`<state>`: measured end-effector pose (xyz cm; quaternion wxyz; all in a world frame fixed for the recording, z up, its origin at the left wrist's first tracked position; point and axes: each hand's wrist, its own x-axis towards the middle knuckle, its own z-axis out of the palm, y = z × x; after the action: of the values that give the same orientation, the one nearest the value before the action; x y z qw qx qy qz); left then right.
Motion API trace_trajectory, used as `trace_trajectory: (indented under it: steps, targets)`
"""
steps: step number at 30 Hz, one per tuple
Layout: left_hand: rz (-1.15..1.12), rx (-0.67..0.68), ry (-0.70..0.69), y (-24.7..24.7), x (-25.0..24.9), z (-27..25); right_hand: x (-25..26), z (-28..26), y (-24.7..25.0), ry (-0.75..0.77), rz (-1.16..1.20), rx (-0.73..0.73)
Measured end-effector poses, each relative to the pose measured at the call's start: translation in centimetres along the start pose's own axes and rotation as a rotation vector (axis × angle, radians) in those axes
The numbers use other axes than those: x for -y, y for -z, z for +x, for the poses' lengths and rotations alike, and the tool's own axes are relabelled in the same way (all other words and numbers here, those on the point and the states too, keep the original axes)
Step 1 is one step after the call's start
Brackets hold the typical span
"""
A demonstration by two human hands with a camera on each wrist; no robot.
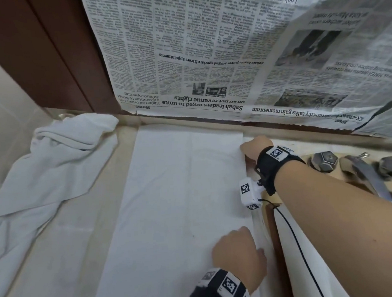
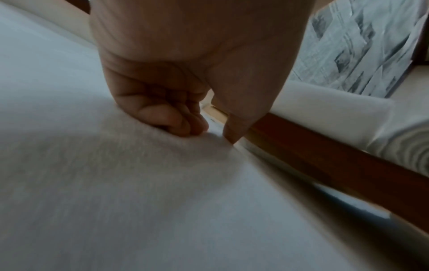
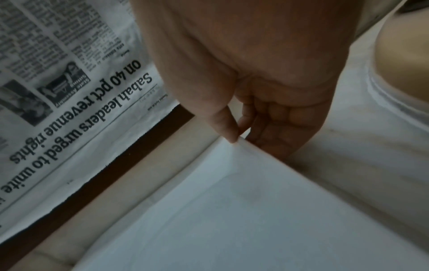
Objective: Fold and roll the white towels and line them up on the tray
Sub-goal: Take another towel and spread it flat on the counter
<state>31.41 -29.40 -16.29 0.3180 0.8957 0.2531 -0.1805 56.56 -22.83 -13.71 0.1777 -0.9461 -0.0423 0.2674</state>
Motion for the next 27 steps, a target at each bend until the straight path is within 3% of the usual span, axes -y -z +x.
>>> trace_trajectory:
  steps: [5,10,13,16,18,20,22,25,27]
  targets:
    - [-0.114,0.066,-0.039,-0.6,-0.8,-1.3,-0.2,-0.6,1.9,-0.007,-0.039,-0.016]
    - [-0.57,0.157,-0.104,0.5,0.3,-3.3,-0.8,-1.9,2.6,0.009,0.089,-0.153]
    - [-0.854,0.056,-0.002,2.2,2.8,-5.2,1.0,-2.8,0.9,0.098,0.187,-0.203]
    - [-1.06,-0.11,0.15,3.9,6.3,-7.3,4.6,-4.7,-2.0,0.215,0.417,-0.089]
    - [-1.068,-0.271,0.248,4.9,8.8,-8.6,7.3,-5.8,-4.2,0.307,0.442,-0.035]
    - [-1.029,-0.447,0.323,5.6,11.1,-9.3,9.7,-6.6,-6.4,0.4,0.384,-0.027]
    - [-1.01,-0.536,0.392,6.0,13.3,-9.2,11.6,-7.0,-8.7,0.486,0.283,-0.021]
    - [-0.904,-0.474,0.439,5.9,15.5,-8.9,12.2,-6.9,-12.3,0.605,-0.162,0.146]
    - [-0.844,-0.428,0.427,5.6,16.4,-8.9,11.7,-6.8,-13.9,0.667,-0.433,0.141]
